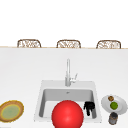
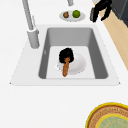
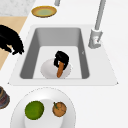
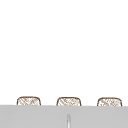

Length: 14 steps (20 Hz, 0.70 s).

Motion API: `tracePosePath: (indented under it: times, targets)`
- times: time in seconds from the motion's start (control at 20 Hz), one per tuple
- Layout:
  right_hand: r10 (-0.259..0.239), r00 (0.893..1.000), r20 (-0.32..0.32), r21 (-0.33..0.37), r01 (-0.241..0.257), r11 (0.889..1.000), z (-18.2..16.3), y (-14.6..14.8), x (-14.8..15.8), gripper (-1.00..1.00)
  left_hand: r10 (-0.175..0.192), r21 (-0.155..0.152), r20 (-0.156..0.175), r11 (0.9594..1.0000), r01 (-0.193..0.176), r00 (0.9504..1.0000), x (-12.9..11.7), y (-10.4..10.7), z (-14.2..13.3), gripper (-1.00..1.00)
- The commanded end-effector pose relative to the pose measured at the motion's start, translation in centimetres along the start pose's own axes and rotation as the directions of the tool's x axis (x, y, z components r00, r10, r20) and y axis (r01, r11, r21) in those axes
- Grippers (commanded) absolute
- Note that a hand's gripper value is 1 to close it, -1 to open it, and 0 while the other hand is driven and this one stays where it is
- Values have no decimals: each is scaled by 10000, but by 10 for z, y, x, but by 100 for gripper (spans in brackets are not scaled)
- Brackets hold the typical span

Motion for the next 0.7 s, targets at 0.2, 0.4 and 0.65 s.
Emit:
tracePosePath:
  times: [0.2,0.4,0.65]
  targets:
    - [0,10000,0,0,0,10000,0,0,0,0,-95,-230,229,9997,100,9997,28,39,3,100]
    - [0,10000,0,0,0,10000,0,0,0,0,-54,-413,92,9991,58,9999,45,64,8,100]
    - [0,10000,0,0,0,10000,0,0,0,0,128,-195,-256,9997,-133,9996,66,90,28,100]
